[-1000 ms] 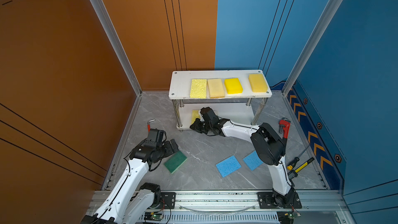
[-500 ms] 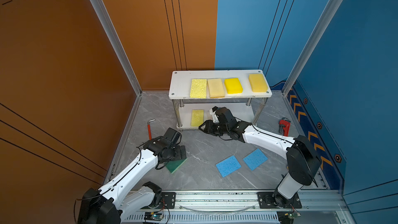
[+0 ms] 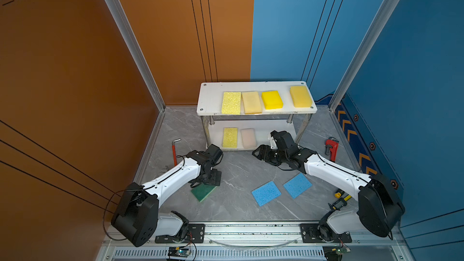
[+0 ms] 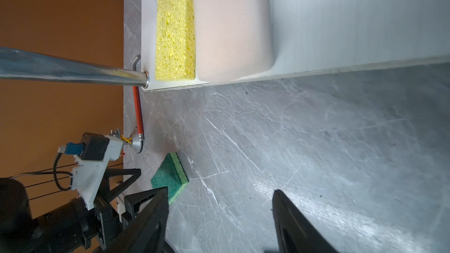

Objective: Arrange cleaning sponges on a shelf
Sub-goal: Move the cleaning sponge to the shelf.

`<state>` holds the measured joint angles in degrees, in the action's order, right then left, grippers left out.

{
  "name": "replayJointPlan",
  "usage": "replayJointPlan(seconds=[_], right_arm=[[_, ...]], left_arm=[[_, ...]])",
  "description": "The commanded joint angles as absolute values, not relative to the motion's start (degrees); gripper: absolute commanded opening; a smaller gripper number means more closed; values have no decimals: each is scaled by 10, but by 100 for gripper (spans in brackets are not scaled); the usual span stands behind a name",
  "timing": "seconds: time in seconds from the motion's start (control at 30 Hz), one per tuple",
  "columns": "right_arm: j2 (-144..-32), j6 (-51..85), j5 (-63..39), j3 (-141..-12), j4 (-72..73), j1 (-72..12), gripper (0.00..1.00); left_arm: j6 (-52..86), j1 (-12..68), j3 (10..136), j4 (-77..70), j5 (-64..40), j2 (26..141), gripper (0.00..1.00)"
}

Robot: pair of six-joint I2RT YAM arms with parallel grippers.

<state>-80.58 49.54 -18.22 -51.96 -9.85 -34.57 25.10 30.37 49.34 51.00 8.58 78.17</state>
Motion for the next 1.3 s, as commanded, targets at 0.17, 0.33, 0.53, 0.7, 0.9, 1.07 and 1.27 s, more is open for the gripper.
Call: replayJointPlan(seconds=[0.17,0.33,0.53,0.7,0.9,1.07,1.27], right_arm=[[-738,505,-182,-466,-119,-301,76],[-726,508,-184,-460,-119,-292,78],[-753,504,-175,-479,-116,-300,79],[-832,519,-200,-521,-58,-291,70],[-910,530,-212,-566,2,-272,44],[-952,546,-213,-568,43,-253,29],[-1005,543,-221,-604,55,-245,21]], left_arm=[[208,318,501,513,76,837,98],[218,308,489,511,73,858,98],[214,307,489,507,62,863,98],[213,313,490,506,58,877,98],[213,316,491,507,54,894,98],[216,318,490,507,54,896,98],[219,323,491,507,46,904,100]])
